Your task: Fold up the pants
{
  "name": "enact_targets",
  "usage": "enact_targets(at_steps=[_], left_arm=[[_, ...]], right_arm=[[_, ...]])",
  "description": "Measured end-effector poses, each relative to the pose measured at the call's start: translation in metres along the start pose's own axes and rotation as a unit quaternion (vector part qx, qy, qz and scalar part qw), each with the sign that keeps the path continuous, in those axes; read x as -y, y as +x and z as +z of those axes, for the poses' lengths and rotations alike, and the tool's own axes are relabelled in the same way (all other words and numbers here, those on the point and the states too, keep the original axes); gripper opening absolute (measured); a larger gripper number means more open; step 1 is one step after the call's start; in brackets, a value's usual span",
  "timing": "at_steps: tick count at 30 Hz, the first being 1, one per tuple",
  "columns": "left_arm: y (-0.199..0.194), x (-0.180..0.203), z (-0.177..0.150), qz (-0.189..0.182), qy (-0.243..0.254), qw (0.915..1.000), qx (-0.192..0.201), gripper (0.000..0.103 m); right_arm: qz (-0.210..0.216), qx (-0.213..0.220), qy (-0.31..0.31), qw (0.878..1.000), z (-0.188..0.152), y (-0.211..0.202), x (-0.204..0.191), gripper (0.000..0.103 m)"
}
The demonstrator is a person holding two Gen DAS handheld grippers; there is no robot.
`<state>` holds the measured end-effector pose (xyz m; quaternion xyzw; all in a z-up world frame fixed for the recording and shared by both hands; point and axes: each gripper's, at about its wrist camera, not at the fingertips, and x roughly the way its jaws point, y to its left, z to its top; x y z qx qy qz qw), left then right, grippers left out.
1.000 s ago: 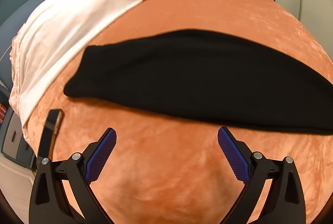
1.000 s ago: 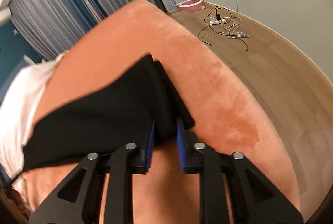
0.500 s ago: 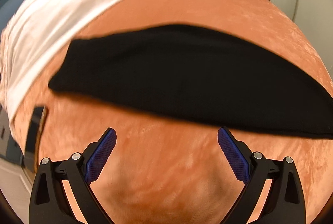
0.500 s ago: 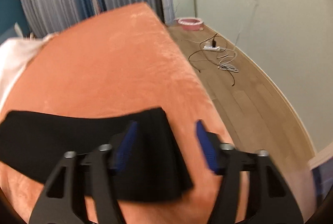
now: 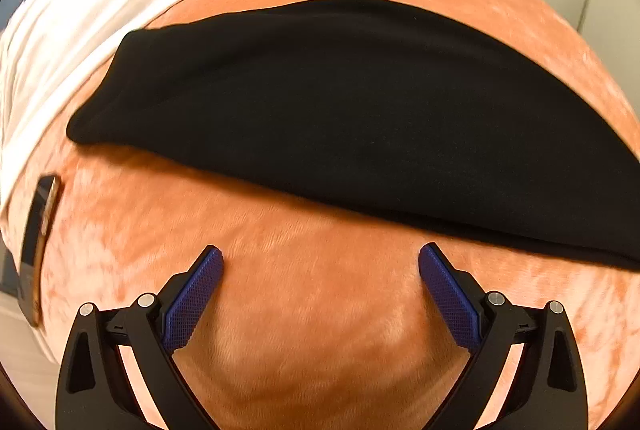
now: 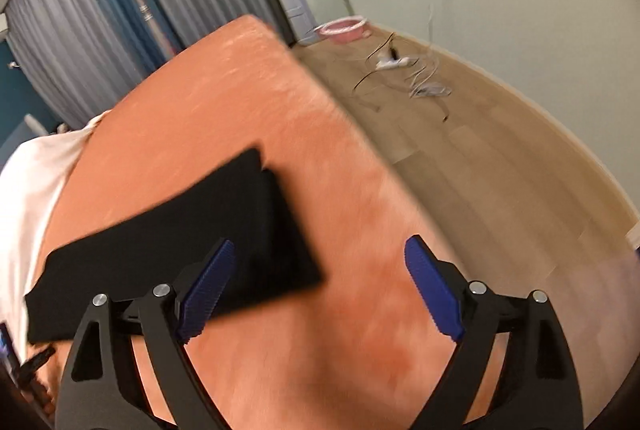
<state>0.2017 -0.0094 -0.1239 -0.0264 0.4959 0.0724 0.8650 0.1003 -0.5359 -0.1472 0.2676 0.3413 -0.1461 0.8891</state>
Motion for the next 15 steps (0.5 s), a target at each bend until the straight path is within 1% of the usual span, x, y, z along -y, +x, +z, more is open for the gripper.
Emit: enact_targets(at_steps=[2, 3, 5, 7, 8, 9, 10, 11, 12, 13, 14, 15], left_arm=[[-0.007, -0.003, -0.003, -0.006, -0.007, 0.9999, 0.006, 0.097], [-0.012, -0.005, -0.004, -0.008, -0.007, 0.9999, 0.008, 0.097], [-0.024, -0.009, -0.006, -0.014, -0.004, 0.9997, 0.018, 0.097], [-0.036, -0.016, -0.01, -0.018, -0.002, 0.9994, 0.029, 0.097], [-0.041, -0.021, -0.011, -0.019, -0.002, 0.9992, 0.034, 0.097], [-0.046, -0.025, -0.011, -0.019, -0.001, 0.9991, 0.039, 0.097], [-0.051, -0.033, -0.011, -0.017, -0.001, 0.9989, 0.045, 0.097], [-0.055, -0.036, -0.013, -0.015, 0.0, 0.9987, 0.048, 0.097], [-0.057, -0.04, -0.013, -0.013, 0.001, 0.9987, 0.05, 0.097], [-0.059, -0.046, -0.013, -0.01, 0.002, 0.9986, 0.052, 0.097], [-0.06, -0.049, -0.014, -0.005, 0.002, 0.9985, 0.055, 0.097], [-0.061, -0.052, -0.014, 0.0, 0.002, 0.9984, 0.056, 0.097]], right_arm=[[-0.002, -0.011, -0.003, 1.0, -0.004, 0.005, -0.004, 0.086], [-0.013, -0.013, -0.002, 1.0, -0.004, 0.01, -0.006, 0.086], [-0.021, -0.027, 0.017, 0.999, -0.002, 0.028, -0.005, 0.086], [-0.025, -0.021, 0.035, 0.999, -0.002, 0.033, -0.005, 0.089], [-0.021, -0.016, 0.041, 0.999, 0.0, 0.032, -0.007, 0.089], [0.0, -0.015, 0.052, 0.999, 0.002, 0.033, -0.009, 0.087], [0.017, -0.017, 0.064, 0.998, 0.005, 0.037, -0.011, 0.068], [0.02, -0.026, 0.077, 0.996, 0.006, 0.043, -0.011, 0.047], [0.011, -0.031, 0.087, 0.996, 0.008, 0.048, -0.014, 0.038], [0.02, -0.034, 0.093, 0.995, 0.01, 0.049, -0.017, 0.021], [0.024, -0.027, 0.094, 0.995, 0.013, 0.045, -0.028, 0.02], [0.021, -0.018, 0.083, 0.996, 0.015, 0.038, -0.04, 0.02]])
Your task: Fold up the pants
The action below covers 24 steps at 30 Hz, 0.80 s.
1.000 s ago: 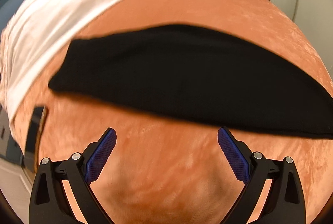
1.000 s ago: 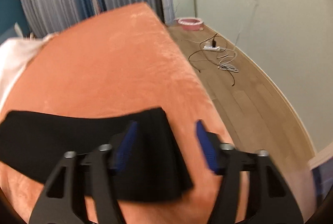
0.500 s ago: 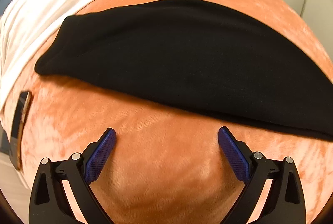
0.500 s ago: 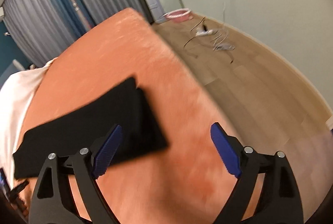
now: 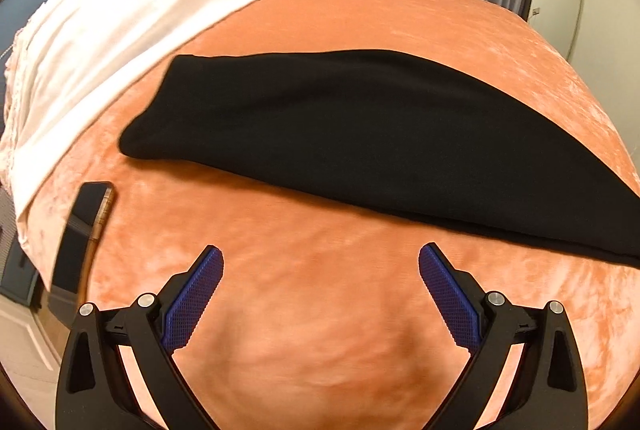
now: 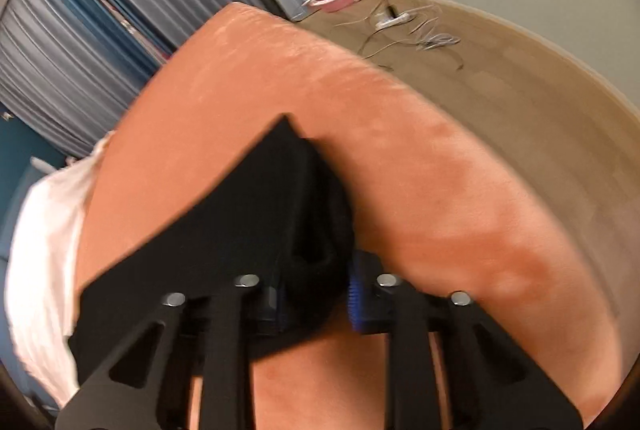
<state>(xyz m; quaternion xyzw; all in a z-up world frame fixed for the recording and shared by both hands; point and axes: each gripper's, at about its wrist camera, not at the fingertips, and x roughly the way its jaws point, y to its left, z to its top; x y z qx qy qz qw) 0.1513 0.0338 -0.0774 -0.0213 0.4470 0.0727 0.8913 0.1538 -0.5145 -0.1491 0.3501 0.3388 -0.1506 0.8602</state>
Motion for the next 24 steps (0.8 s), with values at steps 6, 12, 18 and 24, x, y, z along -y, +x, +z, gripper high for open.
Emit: enact_targets(at_steps=[6, 12, 18, 24], left_arm=[[0.012, -0.032, 0.002, -0.015, -0.033, 0.9992, -0.014, 0.097], [0.023, -0.063, -0.001, -0.041, -0.069, 0.9965, -0.026, 0.097], [0.026, -0.091, 0.002, -0.056, -0.081, 0.9949, -0.022, 0.097], [0.035, -0.125, 0.008, -0.055, -0.116, 0.9915, -0.021, 0.097]], right_arm=[[0.086, 0.007, -0.176, 0.981, -0.036, -0.034, -0.167, 0.019], [0.162, -0.067, -0.313, 0.933, -0.129, 0.002, -0.325, 0.019], [0.132, -0.151, -0.384, 0.901, -0.239, 0.082, -0.381, 0.02], [0.133, -0.118, -0.412, 0.894, -0.26, 0.059, -0.386, 0.047]])
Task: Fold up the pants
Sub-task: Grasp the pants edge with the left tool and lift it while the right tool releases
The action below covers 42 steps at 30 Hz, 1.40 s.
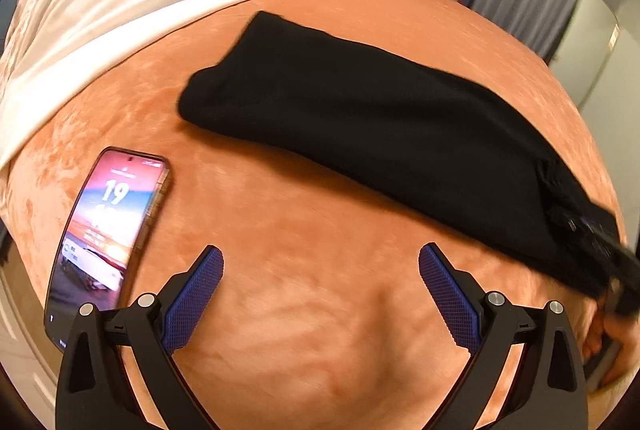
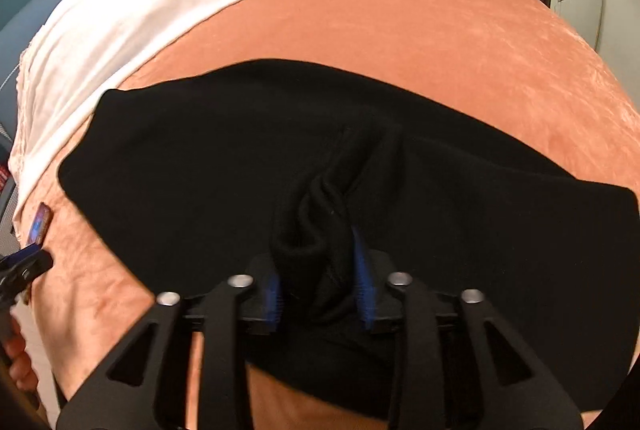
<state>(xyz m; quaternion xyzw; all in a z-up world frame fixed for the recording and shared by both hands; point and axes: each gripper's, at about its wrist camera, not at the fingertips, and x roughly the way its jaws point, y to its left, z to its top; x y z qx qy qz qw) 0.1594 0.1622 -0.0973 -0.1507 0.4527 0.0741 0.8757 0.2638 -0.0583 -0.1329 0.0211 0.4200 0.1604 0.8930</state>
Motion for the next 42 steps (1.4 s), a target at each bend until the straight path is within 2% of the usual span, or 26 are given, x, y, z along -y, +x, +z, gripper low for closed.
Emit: enact_targets(at_steps=[2, 5, 9, 11, 15, 18, 22, 24, 29, 32, 35, 38, 41, 42], left_arm=[[0.006, -0.019, 0.01, -0.011, -0.047, 0.9988, -0.006, 0.097], [0.012, -0.034, 0.016, -0.016, -0.091, 0.9957, -0.013, 0.097], [0.012, -0.03, 0.021, -0.016, -0.083, 0.9964, -0.008, 0.097], [0.014, -0.023, 0.024, -0.014, -0.07, 0.9974, -0.008, 0.097], [0.025, -0.018, 0.051, -0.014, -0.059, 0.998, -0.018, 0.097], [0.036, -0.042, 0.079, -0.033, -0.101, 0.994, -0.024, 0.097], [0.065, -0.069, 0.104, -0.036, -0.137, 0.9884, -0.055, 0.097], [0.081, -0.079, 0.114, -0.047, -0.158, 0.984, -0.069, 0.097], [0.093, -0.084, 0.128, -0.032, -0.206, 0.9768, -0.05, 0.097], [0.101, -0.071, 0.135, -0.018, -0.188, 0.9808, -0.05, 0.096], [0.112, -0.056, 0.14, 0.032, -0.155, 0.9864, -0.045, 0.096], [0.124, -0.043, 0.148, 0.066, -0.127, 0.9883, -0.053, 0.098], [0.13, -0.044, 0.153, 0.068, -0.127, 0.9872, -0.07, 0.098], [0.129, -0.045, 0.156, 0.061, -0.126, 0.9874, -0.074, 0.094]], right_arm=[[0.008, 0.022, -0.004, 1.0, -0.009, -0.024, -0.004, 0.049], [-0.006, 0.037, 0.002, 0.999, -0.022, -0.043, -0.01, 0.049], [-0.018, 0.039, 0.027, 0.999, -0.044, -0.057, -0.001, 0.049], [-0.019, 0.044, 0.036, 0.998, -0.041, -0.056, 0.003, 0.049], [-0.008, 0.045, 0.081, 0.996, -0.058, -0.051, 0.021, 0.049], [0.0, 0.042, 0.1, 0.994, -0.069, -0.045, 0.024, 0.049], [0.017, 0.068, 0.112, 0.991, -0.08, -0.047, 0.03, 0.05], [0.03, 0.073, 0.114, 0.99, -0.08, -0.048, 0.033, 0.054], [0.034, 0.074, 0.104, 0.991, -0.083, -0.042, 0.031, 0.064], [0.04, 0.077, 0.104, 0.991, -0.086, -0.04, 0.034, 0.065], [0.06, 0.082, 0.118, 0.988, -0.088, -0.041, 0.041, 0.066], [0.081, 0.085, 0.135, 0.984, -0.091, -0.04, 0.048, 0.066], [0.092, 0.087, 0.142, 0.982, -0.093, -0.038, 0.05, 0.067], [0.096, 0.088, 0.143, 0.981, -0.094, -0.038, 0.051, 0.067]])
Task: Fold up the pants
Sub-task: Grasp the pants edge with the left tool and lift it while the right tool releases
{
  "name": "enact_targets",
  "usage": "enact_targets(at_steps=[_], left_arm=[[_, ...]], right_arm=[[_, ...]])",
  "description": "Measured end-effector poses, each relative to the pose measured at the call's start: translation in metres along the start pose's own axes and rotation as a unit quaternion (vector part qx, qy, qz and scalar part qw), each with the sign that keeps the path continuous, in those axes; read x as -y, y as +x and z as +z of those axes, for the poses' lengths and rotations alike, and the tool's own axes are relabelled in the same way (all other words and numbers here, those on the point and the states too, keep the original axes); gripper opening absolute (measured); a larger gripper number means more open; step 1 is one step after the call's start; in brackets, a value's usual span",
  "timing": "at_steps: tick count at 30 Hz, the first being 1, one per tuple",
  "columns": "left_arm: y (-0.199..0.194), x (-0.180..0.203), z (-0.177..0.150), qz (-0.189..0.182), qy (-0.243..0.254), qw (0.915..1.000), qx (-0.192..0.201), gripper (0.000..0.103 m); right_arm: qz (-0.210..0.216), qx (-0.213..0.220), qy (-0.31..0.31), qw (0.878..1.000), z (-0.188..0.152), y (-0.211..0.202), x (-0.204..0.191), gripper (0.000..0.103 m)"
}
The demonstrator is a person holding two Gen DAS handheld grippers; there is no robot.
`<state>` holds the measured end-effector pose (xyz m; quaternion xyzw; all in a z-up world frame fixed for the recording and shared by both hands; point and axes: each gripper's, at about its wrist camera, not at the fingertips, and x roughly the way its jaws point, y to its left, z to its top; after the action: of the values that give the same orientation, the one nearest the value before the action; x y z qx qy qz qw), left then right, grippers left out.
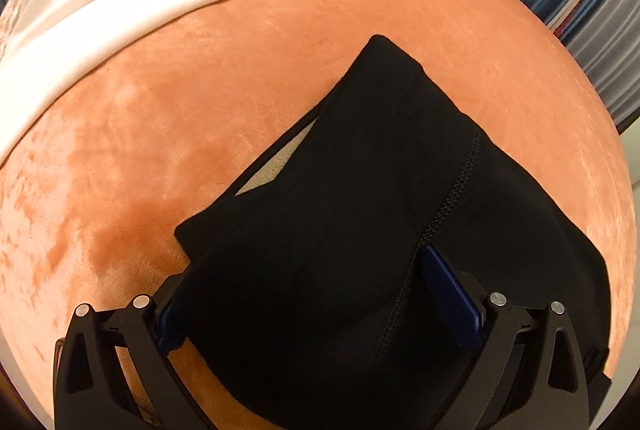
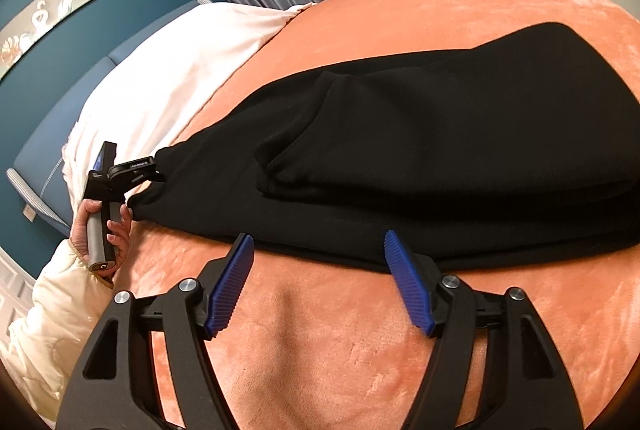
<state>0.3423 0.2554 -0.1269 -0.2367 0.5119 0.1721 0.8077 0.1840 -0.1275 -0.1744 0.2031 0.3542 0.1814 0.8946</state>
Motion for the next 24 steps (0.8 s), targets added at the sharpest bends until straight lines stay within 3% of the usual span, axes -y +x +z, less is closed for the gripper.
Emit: enact_targets(at_steps=[2, 4, 5, 7, 9, 11, 15, 18, 20, 22, 24], left_arm=[[-0.006, -0.005, 0.002, -0.011, 0.002, 0.9999, 0.003, 0.076], [-0.017, -0.005, 0.004, -0.052, 0.007, 0.9986, -0.001, 0.019], [-0.022, -0.001, 0.005, -0.068, 0.005, 0.9976, -0.011, 0.018], [-0.045, 0.017, 0.003, -0.053, 0.028, 0.9981, 0.013, 0.017], [-0.077, 0.05, -0.007, -0.065, 0.068, 0.9944, 0.046, 0.017], [-0.117, 0.098, -0.03, -0.099, 0.12, 0.985, 0.076, 0.017], [-0.186, 0.202, -0.101, -0.148, 0.239, 0.9521, 0.121, 0.017], [-0.207, 0.281, -0.173, -0.186, 0.33, 0.9189, 0.111, 0.018], [-0.199, 0.322, -0.211, -0.194, 0.37, 0.904, 0.092, 0.018], [-0.177, 0.358, -0.252, -0.195, 0.396, 0.8958, 0.057, 0.018], [-0.148, 0.381, -0.267, -0.185, 0.395, 0.8994, 0.027, 0.018]], right_arm=[[0.005, 0.001, 0.001, 1.0, -0.001, 0.001, 0.0, 0.069], [0.009, 0.002, 0.003, 1.0, -0.002, 0.001, 0.001, 0.069], [0.01, 0.003, 0.004, 1.0, -0.002, 0.001, 0.003, 0.069], [0.017, 0.011, 0.012, 1.0, -0.002, -0.003, 0.005, 0.069], [0.02, 0.029, 0.028, 0.999, -0.002, -0.01, 0.011, 0.069], [0.019, 0.05, 0.058, 0.997, -0.003, -0.023, 0.021, 0.069], [0.006, 0.082, 0.098, 0.992, -0.008, -0.056, 0.041, 0.073], [-0.037, 0.097, 0.095, 0.99, -0.016, -0.095, 0.066, 0.076], [-0.059, 0.103, 0.097, 0.988, -0.022, -0.117, 0.085, 0.076], [-0.075, 0.108, 0.116, 0.985, -0.03, -0.142, 0.112, 0.076], [-0.086, 0.111, 0.135, 0.981, -0.037, -0.159, 0.133, 0.076]])
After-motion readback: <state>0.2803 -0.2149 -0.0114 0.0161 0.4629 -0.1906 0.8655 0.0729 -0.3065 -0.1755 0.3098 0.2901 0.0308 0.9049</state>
